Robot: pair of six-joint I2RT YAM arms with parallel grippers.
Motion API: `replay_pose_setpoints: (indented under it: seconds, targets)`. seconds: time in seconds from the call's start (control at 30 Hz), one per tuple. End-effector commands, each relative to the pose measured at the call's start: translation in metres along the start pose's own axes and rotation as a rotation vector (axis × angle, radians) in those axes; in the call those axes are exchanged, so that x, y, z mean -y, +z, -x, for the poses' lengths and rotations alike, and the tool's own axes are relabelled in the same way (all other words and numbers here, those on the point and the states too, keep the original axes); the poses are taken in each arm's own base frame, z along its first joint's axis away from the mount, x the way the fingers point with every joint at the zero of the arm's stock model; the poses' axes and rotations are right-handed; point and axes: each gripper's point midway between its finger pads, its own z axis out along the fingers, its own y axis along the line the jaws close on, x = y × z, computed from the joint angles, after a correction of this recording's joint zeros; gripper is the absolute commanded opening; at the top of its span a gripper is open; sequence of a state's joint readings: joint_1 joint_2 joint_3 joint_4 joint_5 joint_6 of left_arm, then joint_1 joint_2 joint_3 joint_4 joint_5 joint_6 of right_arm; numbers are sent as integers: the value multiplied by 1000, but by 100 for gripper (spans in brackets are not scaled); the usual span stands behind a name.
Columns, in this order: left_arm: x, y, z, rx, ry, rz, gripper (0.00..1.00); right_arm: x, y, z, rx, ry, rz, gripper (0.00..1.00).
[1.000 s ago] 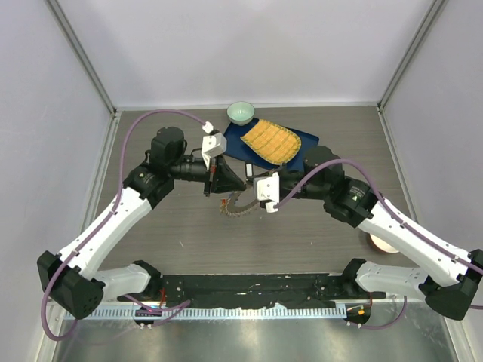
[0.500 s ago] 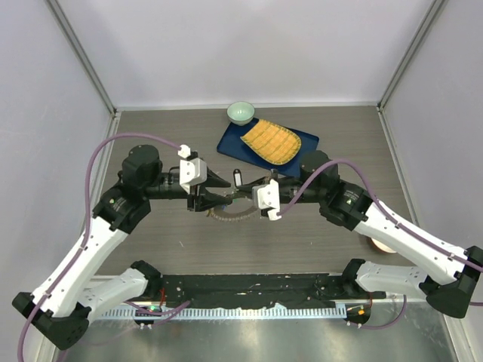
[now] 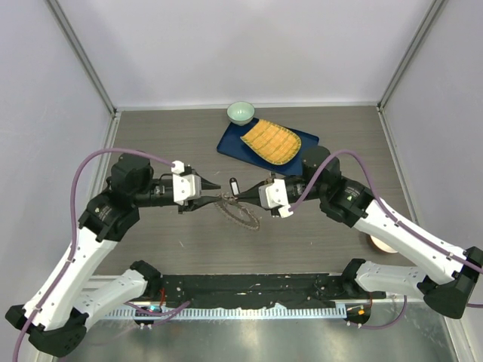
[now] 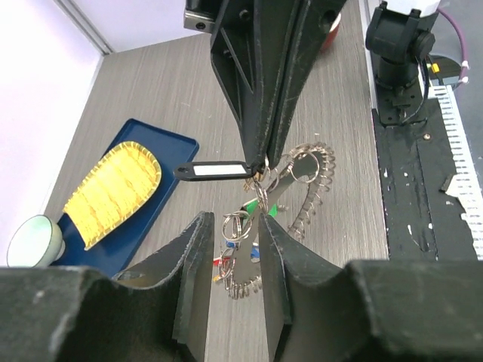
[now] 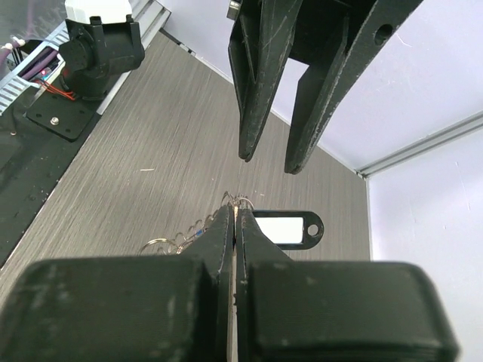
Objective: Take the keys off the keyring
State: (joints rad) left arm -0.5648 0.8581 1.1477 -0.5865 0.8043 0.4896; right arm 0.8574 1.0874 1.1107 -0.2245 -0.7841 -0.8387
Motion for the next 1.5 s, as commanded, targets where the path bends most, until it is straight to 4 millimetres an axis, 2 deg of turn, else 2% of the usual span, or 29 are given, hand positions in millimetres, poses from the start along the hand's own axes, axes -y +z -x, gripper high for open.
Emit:
replay_pose_setpoints:
  seconds: [0.0, 0.17, 0.2, 0.23, 0.3, 0.33, 0.37, 0.6, 1.07, 1.2, 1.47]
  targets:
    - [5, -3, 6, 9, 41, -29, 33, 27, -7, 40, 97, -96, -61, 1]
    - [11, 2, 0, 45, -65, -24, 43, 33, -10, 44, 111, -87, -114, 1]
    - [6, 4, 6, 87, -52, -3, 45, 33, -10, 44, 113, -87, -116, 1]
    - [10, 8, -4, 88, -108, 0, 46, 33, -10, 44, 115, -82, -115, 1]
    - [7, 7, 6, 154, -82, 28, 48, 33, -10, 44, 119, -75, -119, 1]
    - [9, 9, -2, 153, -96, 31, 48, 32, -9, 44, 120, -72, -118, 1]
    - [8, 8, 0, 164, -102, 44, 48, 33, -10, 44, 120, -70, -122, 1]
    - [-13, 11, -3, 169, -94, 143, 46, 37, -11, 50, 146, -63, -145, 1]
    - [-4, 17, 7, 263, -95, 81, 35, 42, -13, 51, 153, -34, -189, 1]
    - [-3, 17, 8, 291, -110, 84, 38, 45, -13, 51, 173, -1, -218, 1]
    - [-20, 5, 4, 321, -118, 254, 42, 53, -14, 50, 179, 23, -275, 1]
